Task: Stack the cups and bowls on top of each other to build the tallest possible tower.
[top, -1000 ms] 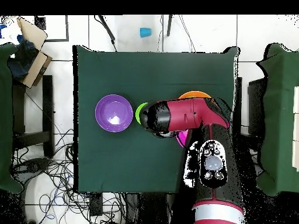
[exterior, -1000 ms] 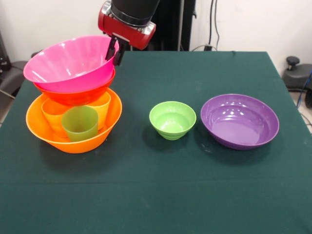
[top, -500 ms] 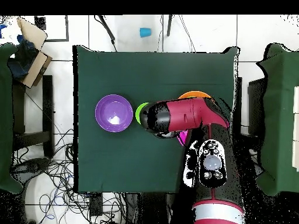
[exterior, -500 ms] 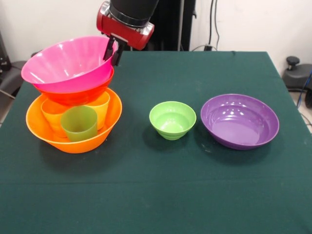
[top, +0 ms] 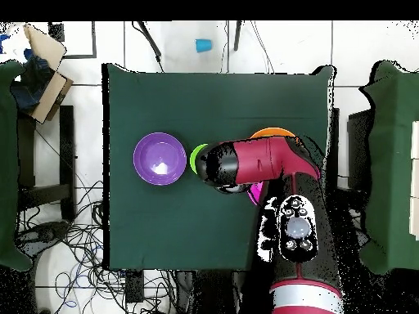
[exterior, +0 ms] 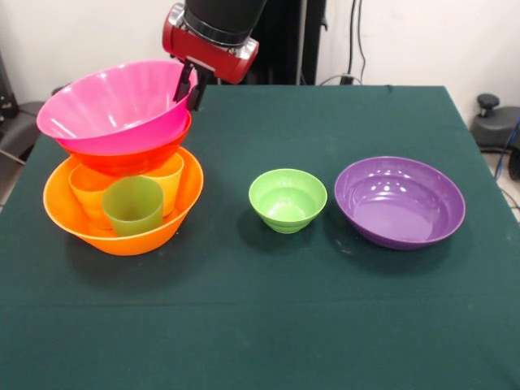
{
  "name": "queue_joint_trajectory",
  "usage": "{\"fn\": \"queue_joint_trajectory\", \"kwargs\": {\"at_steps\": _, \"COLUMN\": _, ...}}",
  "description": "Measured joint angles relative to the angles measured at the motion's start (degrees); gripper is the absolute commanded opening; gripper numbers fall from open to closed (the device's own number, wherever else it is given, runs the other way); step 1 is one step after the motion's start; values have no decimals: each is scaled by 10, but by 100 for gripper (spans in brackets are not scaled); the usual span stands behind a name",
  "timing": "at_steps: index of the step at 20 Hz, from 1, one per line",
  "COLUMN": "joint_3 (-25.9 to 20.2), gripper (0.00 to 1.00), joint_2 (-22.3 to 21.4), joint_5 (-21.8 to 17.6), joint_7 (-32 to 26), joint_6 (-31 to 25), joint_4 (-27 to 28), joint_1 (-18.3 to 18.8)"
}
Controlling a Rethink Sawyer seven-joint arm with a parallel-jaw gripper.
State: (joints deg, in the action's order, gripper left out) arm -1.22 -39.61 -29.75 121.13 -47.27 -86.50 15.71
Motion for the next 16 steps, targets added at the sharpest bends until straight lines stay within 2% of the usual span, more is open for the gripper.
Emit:
{"fn": "queue_joint_trajectory", "kwargs": {"at_steps": 4, "joint_3": -1, "gripper": 0, "joint_2": 0, "joint_5": 0, "joint_7": 0, "joint_6": 0, "joint_4": 0, "joint_1": 1}}
{"fn": "queue_joint_trajectory", "kwargs": {"at_steps": 5, "joint_3": -1, "gripper": 100, "joint_2": 0, "joint_5": 0, "joint_7": 0, "joint_6": 0, "joint_4": 0, "joint_1": 1}}
{"fn": "queue_joint_trajectory", "kwargs": {"at_steps": 16, "joint_3": -2, "gripper": 100, "joint_2": 0, "joint_5": 0, "joint_7": 0, "joint_6": 3, "joint_4": 0, "joint_1": 1}}
